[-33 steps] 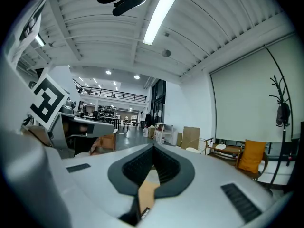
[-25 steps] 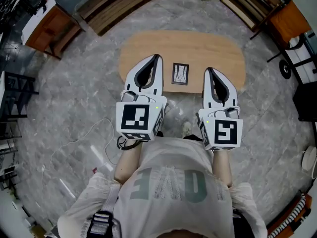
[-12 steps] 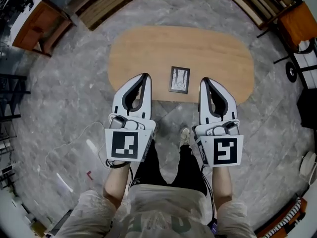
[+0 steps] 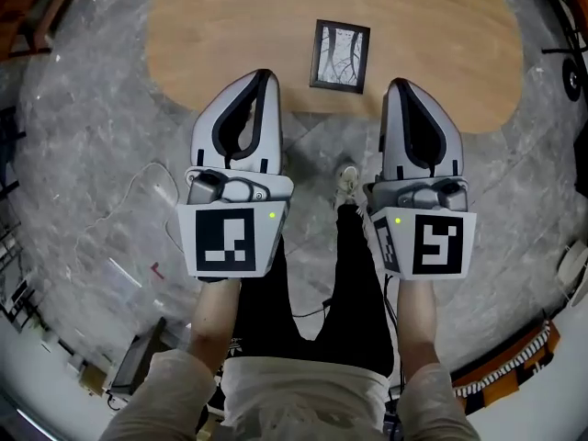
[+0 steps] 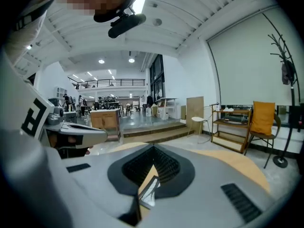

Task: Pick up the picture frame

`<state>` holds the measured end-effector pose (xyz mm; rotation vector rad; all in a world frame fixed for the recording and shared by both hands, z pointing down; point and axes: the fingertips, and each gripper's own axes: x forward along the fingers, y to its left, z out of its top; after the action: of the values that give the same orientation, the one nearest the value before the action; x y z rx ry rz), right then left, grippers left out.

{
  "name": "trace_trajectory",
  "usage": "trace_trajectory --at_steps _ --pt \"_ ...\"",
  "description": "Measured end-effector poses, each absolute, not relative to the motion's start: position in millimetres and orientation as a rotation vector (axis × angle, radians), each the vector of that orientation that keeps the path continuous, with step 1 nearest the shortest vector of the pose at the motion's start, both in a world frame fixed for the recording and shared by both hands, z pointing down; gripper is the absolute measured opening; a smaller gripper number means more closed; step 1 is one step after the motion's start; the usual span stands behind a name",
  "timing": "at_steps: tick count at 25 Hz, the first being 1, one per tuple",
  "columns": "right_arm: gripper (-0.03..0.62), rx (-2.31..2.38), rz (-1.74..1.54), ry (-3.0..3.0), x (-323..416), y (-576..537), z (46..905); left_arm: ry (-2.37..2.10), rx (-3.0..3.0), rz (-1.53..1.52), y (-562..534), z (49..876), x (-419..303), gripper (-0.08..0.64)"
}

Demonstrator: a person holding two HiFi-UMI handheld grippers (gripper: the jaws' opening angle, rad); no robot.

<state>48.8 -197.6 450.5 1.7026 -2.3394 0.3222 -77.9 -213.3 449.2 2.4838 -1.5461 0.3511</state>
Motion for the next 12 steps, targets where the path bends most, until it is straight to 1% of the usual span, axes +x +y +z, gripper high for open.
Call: trace_trajectory --at_steps 5,11,12 --pt "0.006 1.616 0.414 -2.293 39.0 -172.8 504.1 -1.5 2.453 0.385 -201.6 491.0 -72.8 0.009" --pt "0.006 1.558 0.422 -2.289 33.1 -174.7 518.8 -1.454 2.465 0.415 -199.3 501.8 -66.2 0.009" --pt "0.036 1.53 0.419 -2.3 30.6 -177.0 519.7 -1.449 2.469 0.422 -199.4 502.1 -66.1 0.009"
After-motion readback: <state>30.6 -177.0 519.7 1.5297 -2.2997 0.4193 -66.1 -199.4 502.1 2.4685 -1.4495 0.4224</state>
